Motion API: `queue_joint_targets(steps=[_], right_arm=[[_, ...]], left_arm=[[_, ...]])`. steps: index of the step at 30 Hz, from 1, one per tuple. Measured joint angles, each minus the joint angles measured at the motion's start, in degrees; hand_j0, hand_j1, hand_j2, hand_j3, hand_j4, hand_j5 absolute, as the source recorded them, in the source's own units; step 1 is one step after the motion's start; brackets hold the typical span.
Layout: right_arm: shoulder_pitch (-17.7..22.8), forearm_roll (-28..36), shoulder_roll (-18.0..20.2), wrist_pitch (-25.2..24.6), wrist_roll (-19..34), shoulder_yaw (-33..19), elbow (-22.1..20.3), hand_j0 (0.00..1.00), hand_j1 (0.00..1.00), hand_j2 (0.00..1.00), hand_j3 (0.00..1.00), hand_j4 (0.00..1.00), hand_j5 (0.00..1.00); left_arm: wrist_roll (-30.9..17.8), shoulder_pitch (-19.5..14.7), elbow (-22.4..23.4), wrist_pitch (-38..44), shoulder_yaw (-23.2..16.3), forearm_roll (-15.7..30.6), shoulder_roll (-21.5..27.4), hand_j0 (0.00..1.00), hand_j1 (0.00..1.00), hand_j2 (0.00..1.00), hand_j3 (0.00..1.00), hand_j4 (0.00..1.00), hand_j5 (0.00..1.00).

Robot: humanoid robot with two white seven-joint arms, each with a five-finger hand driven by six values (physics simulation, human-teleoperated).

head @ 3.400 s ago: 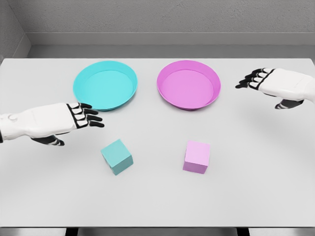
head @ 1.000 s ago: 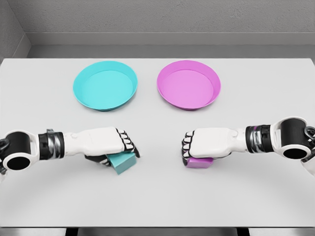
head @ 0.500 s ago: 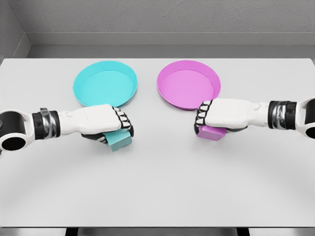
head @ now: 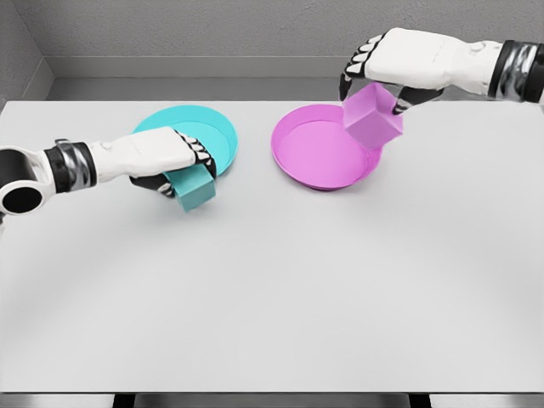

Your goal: Place the blocks in the corresponding plates according to their colors

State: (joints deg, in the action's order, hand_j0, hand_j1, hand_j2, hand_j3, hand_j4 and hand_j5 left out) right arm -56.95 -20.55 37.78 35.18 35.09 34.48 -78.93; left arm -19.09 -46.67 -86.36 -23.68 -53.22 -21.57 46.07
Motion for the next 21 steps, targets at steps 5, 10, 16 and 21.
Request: queue_joint_targets(steps=[5,10,16,21], right_arm=[[-1.94,-0.09,-8.68,0.00,-0.05,0.49,13.18,0.93,0.93,0.93,0.93,0.93,0.93],[-1.94,-0.92,-11.55,0.00,-0.06,-1.02,20.70,1.00,1.00,1.00,1.00,1.00,1.00],[-0.88,-4.41,-10.58,0.00,-0.06,-9.96,28.85,1.00,1.00,1.00,1.00,1.00,1.00],[0.44,-8.39,-9.88,0.00,-0.06,-11.93,30.23,1.00,1.00,1.00,1.00,1.00,1.00]], left_arm=[[-0.03,-2.37,2.84,0.32,1.19,0.02,-0.85,0.51,0.51,0.51,0.51,0.51,0.51],[-0.08,-6.85,12.59,0.39,1.30,-0.30,-5.60,0.51,0.51,0.51,0.51,0.51,0.51],[-0.17,-8.70,23.10,0.52,1.31,-2.45,-11.76,0.67,0.67,0.67,0.67,0.67,0.67],[0.09,-7.91,25.56,1.31,4.41,-2.41,-12.72,1.00,1.00,1.00,1.00,1.00,1.00]])
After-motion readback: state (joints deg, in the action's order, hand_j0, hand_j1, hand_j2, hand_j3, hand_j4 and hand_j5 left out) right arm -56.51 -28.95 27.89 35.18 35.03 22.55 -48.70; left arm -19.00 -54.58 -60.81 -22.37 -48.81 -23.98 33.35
